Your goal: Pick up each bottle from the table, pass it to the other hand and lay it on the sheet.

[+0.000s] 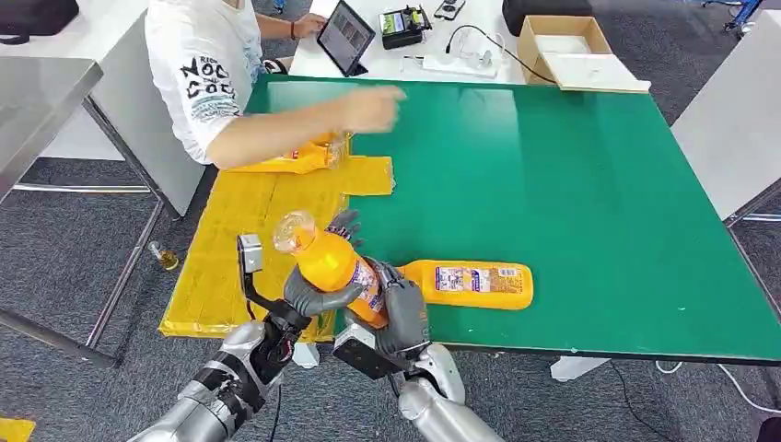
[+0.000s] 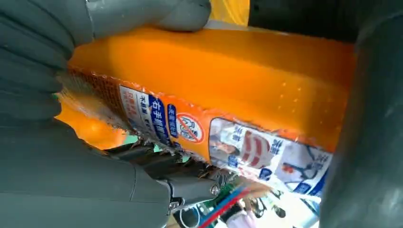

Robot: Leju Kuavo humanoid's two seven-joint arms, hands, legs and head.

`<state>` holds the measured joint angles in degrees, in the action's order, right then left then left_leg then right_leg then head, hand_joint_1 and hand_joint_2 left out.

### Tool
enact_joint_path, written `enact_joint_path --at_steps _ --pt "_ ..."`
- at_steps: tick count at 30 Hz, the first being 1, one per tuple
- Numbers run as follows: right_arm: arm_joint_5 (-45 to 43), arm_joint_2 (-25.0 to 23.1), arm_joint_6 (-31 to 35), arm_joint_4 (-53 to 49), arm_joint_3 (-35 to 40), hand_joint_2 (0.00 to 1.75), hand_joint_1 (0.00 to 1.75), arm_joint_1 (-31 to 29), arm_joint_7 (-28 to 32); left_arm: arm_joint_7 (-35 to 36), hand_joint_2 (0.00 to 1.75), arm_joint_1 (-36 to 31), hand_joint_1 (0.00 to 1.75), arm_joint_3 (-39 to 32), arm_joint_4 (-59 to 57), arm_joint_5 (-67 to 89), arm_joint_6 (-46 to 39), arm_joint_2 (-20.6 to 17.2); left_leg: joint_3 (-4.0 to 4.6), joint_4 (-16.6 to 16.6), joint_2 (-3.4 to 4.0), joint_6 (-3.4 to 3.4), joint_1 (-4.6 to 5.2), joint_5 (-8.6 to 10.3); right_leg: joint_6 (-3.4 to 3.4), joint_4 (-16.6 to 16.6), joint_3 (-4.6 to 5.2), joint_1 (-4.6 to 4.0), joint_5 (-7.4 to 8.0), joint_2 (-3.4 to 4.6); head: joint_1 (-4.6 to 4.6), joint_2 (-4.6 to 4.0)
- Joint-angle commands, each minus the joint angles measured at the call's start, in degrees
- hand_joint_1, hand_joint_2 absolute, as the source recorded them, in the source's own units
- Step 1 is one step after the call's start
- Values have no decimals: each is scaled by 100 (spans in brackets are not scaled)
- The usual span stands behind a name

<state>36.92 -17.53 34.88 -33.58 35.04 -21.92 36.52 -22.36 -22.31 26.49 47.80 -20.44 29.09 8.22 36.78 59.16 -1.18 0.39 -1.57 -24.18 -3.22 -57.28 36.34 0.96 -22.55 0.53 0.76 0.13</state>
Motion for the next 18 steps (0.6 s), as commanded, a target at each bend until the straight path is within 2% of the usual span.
enact_joint_path --at_steps 1,18 --pt "83 -84 -104 870 538 175 175 -173 -28 -32 175 -414 0 387 -608 -25 92 88 -17 -4 -2 -8 1 -4 8 3 -19 -2 -7 -12 2 0" --pt "76 -75 -138 868 540 175 175 -186 -33 -40 175 -413 0 382 -601 -33 103 85 -25 -3 -5 -12 0 -8 12 4 -29 -6 -11 -18 2 0"
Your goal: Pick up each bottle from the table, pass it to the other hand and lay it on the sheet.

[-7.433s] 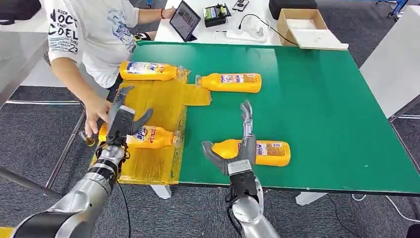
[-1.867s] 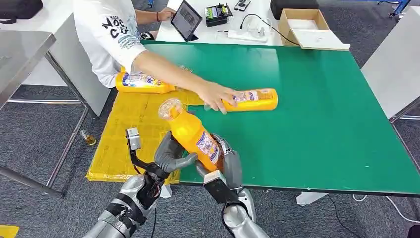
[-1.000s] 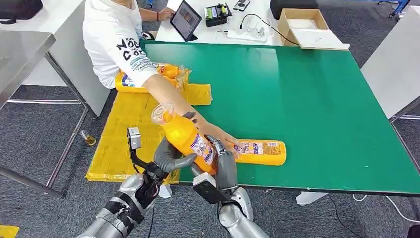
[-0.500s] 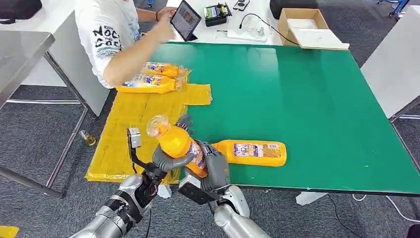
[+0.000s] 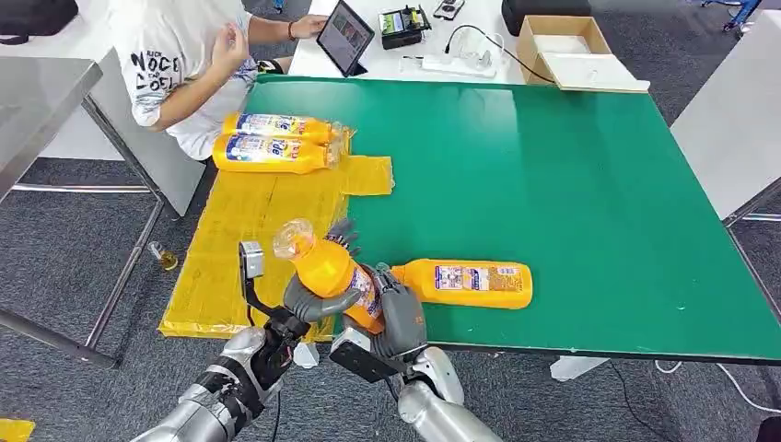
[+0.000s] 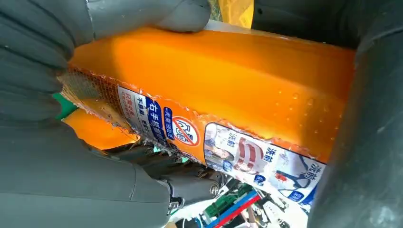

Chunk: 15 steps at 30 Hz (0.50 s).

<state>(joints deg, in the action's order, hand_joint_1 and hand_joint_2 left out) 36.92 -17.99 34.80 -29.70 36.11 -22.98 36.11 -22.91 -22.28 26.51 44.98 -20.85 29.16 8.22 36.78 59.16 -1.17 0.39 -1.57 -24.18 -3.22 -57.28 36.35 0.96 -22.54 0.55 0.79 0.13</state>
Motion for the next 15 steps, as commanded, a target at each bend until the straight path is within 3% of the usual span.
enact_joint_path --at_steps 1,4,5,6,7,12,13,15 --pt "79 -22 -133 489 436 175 175 -72 7 14 175 -414 0 380 -320 8 95 86 -17 -2 -5 -9 -1 -5 9 3 -21 -5 -8 -16 0 0" --pt "73 -23 -166 497 450 175 175 -73 -23 -24 175 -410 3 328 -321 -36 79 110 -51 -10 0 -19 1 -14 20 11 -56 -8 -18 -23 0 0" --pt "56 -21 -186 494 445 175 175 -72 -31 -48 175 -400 79 289 -307 -75 79 124 -42 -7 -3 -17 0 -12 17 8 -48 -8 -16 -23 0 0" --pt "52 -18 -195 495 448 175 175 -72 -35 -53 175 -396 168 278 -296 -84 79 128 -38 -7 -3 -16 0 -11 16 8 -44 -8 -15 -22 -2 0" --pt "32 -8 -215 492 438 175 175 -72 -41 -64 175 -383 175 259 -260 -100 80 125 -36 -6 -4 -15 0 -10 15 7 -42 -7 -15 -23 0 0" --pt "-19 12 -215 465 417 175 175 -81 -50 -111 175 -319 175 177 -76 -68 15 141 -29 -3 -5 -14 0 -10 12 4 -35 -6 -15 -21 0 0" --pt "-97 19 -69 434 311 175 150 -92 -97 -277 175 -246 175 -41 60 -229 -45 219 -14 -2 -5 -9 1 -5 8 2 -19 -3 -9 -16 0 0" --pt "-120 64 -129 381 269 175 154 -141 -116 -99 175 -141 175 -142 432 -209 -217 240 -7 1 -4 -8 -1 -4 7 1 -12 -4 -6 -13 0 0"
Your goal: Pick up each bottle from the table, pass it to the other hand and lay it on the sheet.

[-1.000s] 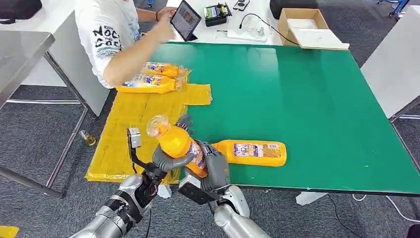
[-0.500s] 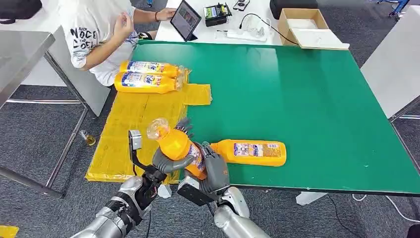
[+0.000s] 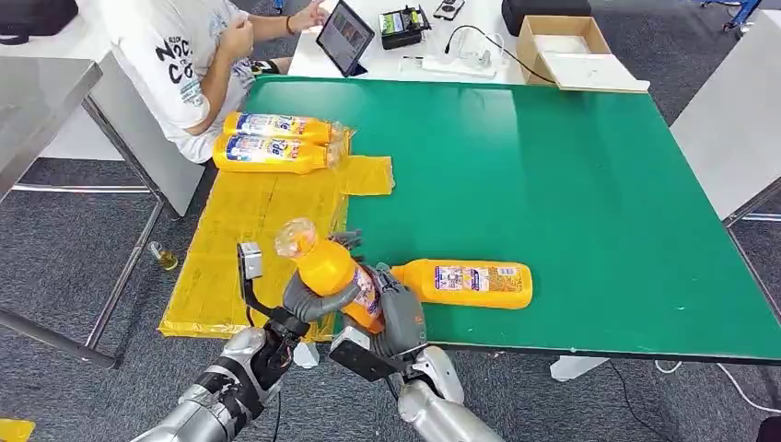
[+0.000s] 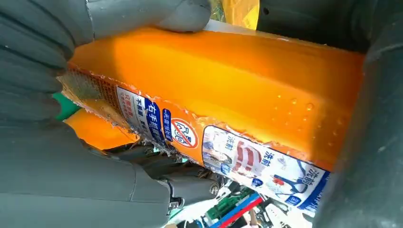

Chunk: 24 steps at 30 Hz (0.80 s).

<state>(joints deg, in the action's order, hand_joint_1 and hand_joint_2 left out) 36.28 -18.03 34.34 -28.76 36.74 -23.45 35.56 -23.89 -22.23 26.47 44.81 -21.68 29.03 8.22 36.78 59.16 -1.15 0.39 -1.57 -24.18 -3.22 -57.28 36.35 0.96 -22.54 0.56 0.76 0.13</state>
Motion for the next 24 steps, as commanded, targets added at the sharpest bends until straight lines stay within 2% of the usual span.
enact_joint_path --at_steps 1,7,9,10,15,17,18,21,22,23,24 --pt "-65 74 -99 280 190 175 161 -100 -72 10 175 -129 175 -153 514 -114 -247 247 -16 1 -7 -12 0 -8 9 1 -22 -4 -12 -19 2 0" --pt "-49 58 -79 300 162 175 169 -85 -102 25 175 -113 175 -181 576 6 -408 274 -25 -1 -6 -14 0 -9 12 4 -32 -6 -13 -21 2 0" --pt "-61 52 -59 301 132 175 166 -88 -102 3 175 -117 175 -222 566 22 -462 293 -24 0 -9 -14 -1 -9 12 3 -32 -7 -14 -24 2 0" --pt "-90 50 -13 276 93 175 150 -80 -88 -1 175 -112 175 -245 568 21 -492 301 -16 0 -12 -11 0 -6 10 2 -23 -5 -11 -23 2 0" --pt "-90 50 -13 276 93 175 150 -80 -88 -1 175 -112 175 -245 568 21 -492 301 -4 0 -7 -6 -2 -1 5 2 -8 -4 -4 -12 0 0" --pt "-90 50 -13 276 93 175 150 -80 -88 -1 175 -112 175 -245 568 21 -492 301 -34 -5 -8 -17 2 -11 14 5 -40 -5 -16 -24 2 0" --pt "-90 50 -13 276 93 175 150 -80 -88 -1 175 -112 175 -245 568 21 -492 301 -10 0 -8 -8 -2 -3 7 3 -15 -5 -7 -15 0 0" --pt "-90 50 -13 276 93 175 150 -80 -88 -1 175 -112 175 -245 568 21 -492 301 -8 0 -9 -7 -1 -2 6 2 -12 -3 -6 -15 2 0" --pt "-90 50 -13 276 93 175 150 -80 -88 -1 175 -112 175 -245 568 21 -492 301 -42 -6 -7 -18 0 -13 16 8 -48 -8 -18 -25 0 0" --pt "-90 50 -13 276 93 175 150 -80 -88 -1 175 -112 175 -245 568 21 -492 301 -19 -1 -9 -11 -1 -6 10 3 -25 -5 -10 -19 2 0" --pt "-101 45 5 266 76 175 110 -77 -81 -7 175 -106 175 -267 588 28 -532 309 -34 -3 -7 -15 0 -11 14 5 -40 -7 -15 -22 2 0"
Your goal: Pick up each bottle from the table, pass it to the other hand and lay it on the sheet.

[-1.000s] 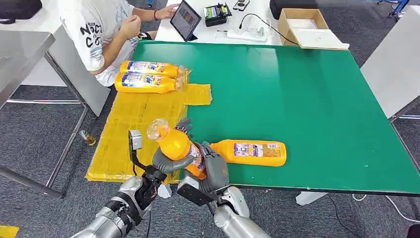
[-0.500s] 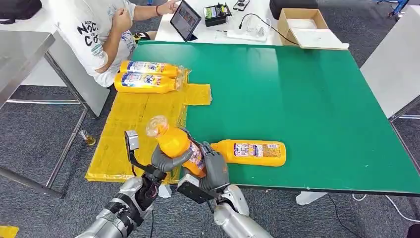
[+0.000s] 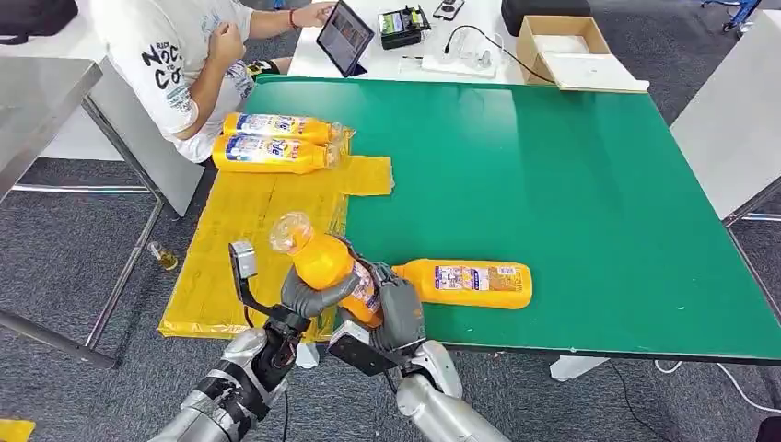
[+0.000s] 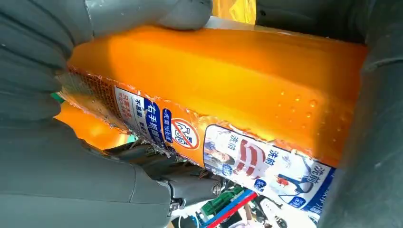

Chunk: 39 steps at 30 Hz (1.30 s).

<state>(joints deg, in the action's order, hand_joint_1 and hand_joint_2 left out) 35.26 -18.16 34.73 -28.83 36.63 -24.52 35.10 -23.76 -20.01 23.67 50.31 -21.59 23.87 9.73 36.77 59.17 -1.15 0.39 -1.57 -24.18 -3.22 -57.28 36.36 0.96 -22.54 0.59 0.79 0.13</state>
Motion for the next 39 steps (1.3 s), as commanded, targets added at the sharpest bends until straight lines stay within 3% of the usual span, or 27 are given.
enact_joint_path --at_steps 1,2,3,8,15,23,27,28,34,35,39 --pt "-70 46 35 231 3 175 0 46 -34 -49 175 -319 175 -6 72 60 -74 163 -7 -1 -10 -7 -1 -2 6 2 -13 -5 -6 -18 0 0" --pt "-182 34 -20 147 -83 175 0 46 23 -166 175 -280 175 -78 200 220 -327 177 -22 -2 -11 -12 -2 -7 11 4 -30 -7 -12 -25 0 0" --pt "-305 40 -99 7 -167 0 0 61 86 -212 175 -255 175 -126 320 345 -482 171 -11 -2 -11 -9 0 -3 8 2 -17 -4 -8 -21 0 0" --pt "-908 268 -597 -1623 -498 0 0 352 157 -465 175 -221 175 -606 988 981 -1502 184 -23 2 2 -16 0 -13 14 0 -29 -7 -14 -16 -2 0" --pt "-1359 421 -641 -3472 -680 0 0 837 273 -1055 175 -421 175 -1325 1740 2245 -3578 220 0 7 0 -10 0 -6 10 -8 -4 -5 -7 -11 0 0" --pt "-1553 400 -551 -3515 -697 0 0 850 411 -1231 175 -427 175 -1351 1944 2877 -4249 189 -38 -6 6 -19 0 -12 14 8 -45 -7 -12 -12 -2 0" --pt "-1567 400 -543 -3541 -703 0 0 862 417 -1229 175 -429 175 -1348 1951 2894 -4261 182 -13 -3 3 -7 0 -3 8 2 -17 -3 -4 -5 -2 0" --pt "-1567 400 -543 -3541 -703 0 0 862 417 -1229 175 -429 175 -1348 1951 2894 -4261 182 -46 -11 12 -17 1 -12 18 9 -50 -7 -12 -8 -2 0" --pt "-1634 414 -498 -3660 -761 0 0 917 445 -1157 175 -475 175 -1336 1852 3215 -4546 98 -11 -4 1 -7 1 -2 6 2 -15 -2 -3 -5 -2 0" --pt "-1655 421 -468 -3726 -791 0 0 940 474 -1072 175 -548 175 -1250 1693 3613 -4779 12 -47 -12 10 -18 2 -12 16 11 -51 -7 -12 -9 -2 0" --pt "-1867 469 -188 -4178 -728 0 0 936 490 -362 175 -1178 175 -812 -2 6360 -6038 -296 -21 -8 -8 -9 2 0 9 3 -28 -2 -6 -18 -2 0"
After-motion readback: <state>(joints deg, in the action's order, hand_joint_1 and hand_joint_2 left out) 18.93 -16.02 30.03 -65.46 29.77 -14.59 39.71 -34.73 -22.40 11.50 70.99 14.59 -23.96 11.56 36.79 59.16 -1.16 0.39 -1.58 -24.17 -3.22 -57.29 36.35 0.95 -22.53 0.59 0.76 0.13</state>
